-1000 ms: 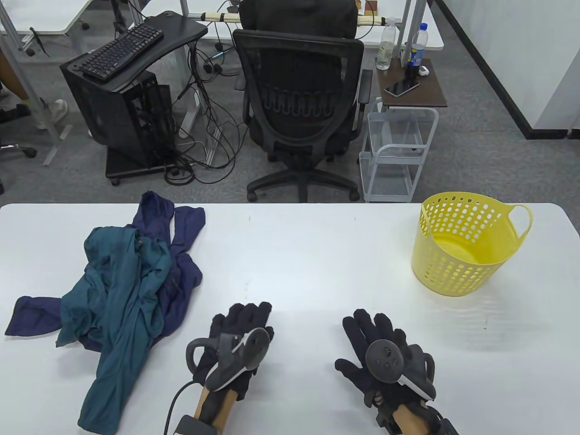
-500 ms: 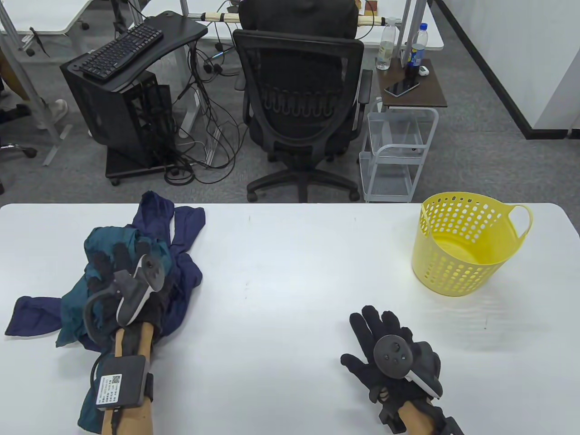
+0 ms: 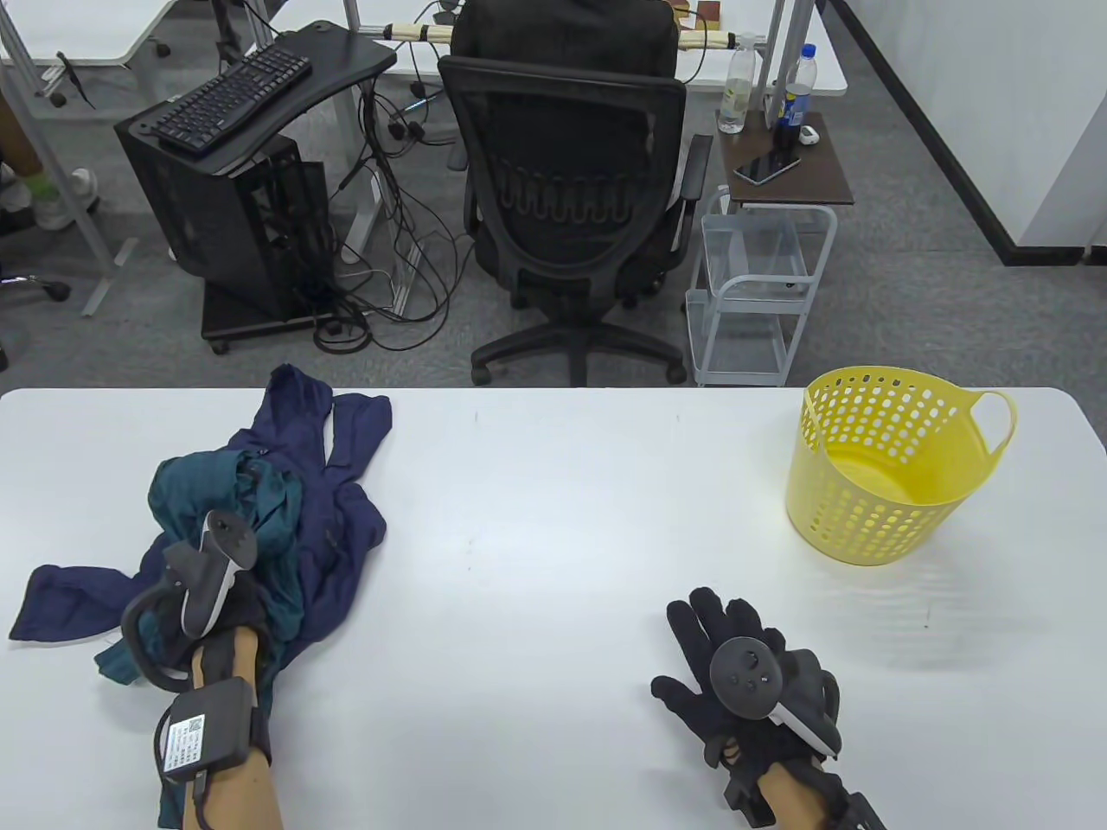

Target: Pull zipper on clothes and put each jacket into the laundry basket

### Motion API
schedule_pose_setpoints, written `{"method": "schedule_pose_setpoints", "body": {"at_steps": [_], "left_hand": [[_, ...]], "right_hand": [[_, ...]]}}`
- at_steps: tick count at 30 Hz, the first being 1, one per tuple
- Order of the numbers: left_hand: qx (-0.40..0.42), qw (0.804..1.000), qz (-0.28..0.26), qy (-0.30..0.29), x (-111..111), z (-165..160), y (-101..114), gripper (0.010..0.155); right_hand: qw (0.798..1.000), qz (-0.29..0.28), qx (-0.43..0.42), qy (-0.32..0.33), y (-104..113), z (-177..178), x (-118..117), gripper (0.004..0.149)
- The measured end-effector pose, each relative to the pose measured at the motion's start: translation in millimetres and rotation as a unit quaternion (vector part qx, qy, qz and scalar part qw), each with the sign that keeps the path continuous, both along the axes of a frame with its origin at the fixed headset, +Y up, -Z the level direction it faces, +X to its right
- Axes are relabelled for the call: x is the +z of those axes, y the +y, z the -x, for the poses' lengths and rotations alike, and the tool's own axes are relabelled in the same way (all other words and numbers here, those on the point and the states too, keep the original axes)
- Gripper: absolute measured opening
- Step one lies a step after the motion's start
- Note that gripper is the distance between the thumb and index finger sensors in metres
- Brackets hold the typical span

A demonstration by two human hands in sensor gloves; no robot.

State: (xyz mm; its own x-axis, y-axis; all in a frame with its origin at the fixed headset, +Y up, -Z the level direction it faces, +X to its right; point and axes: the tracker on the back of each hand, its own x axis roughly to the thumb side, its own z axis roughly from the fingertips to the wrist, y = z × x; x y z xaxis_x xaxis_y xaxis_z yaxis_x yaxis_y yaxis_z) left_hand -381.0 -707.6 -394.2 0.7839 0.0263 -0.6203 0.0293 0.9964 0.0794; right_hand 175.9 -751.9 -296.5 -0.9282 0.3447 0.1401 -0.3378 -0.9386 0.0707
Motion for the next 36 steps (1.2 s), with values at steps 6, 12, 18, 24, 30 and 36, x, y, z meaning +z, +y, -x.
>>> {"method": "schedule_pose_setpoints", "body": {"at_steps": [6,12,18,24,30,36], "left_hand": [[0.011,0.997,-0.078,-0.012,17,1,45,0.062],[0.035,0.984,-0.163,-0.062,34,-19,100,0.061],[0.080,0.956,-0.231,-0.164,53,-77,151,0.062],[0.138,0.917,-0.228,-0.297,71,-159,178,0.062],[0.145,0.893,-0.152,-0.398,72,-241,144,0.063],[0.096,0.892,-0.011,-0.442,72,-314,28,0.063]], "right_hand": [[1.000,-0.003,-0.001,0.001,0,1,0,0.080],[1.000,-0.005,0.001,0.004,0,2,0,0.080],[1.000,-0.006,-0.003,-0.002,0,-1,1,0.080],[1.000,-0.010,0.002,-0.023,1,-8,0,0.078],[0.994,-0.053,0.005,-0.100,7,-22,2,0.073],[0.982,-0.084,-0.015,-0.169,12,-40,4,0.068]]}}
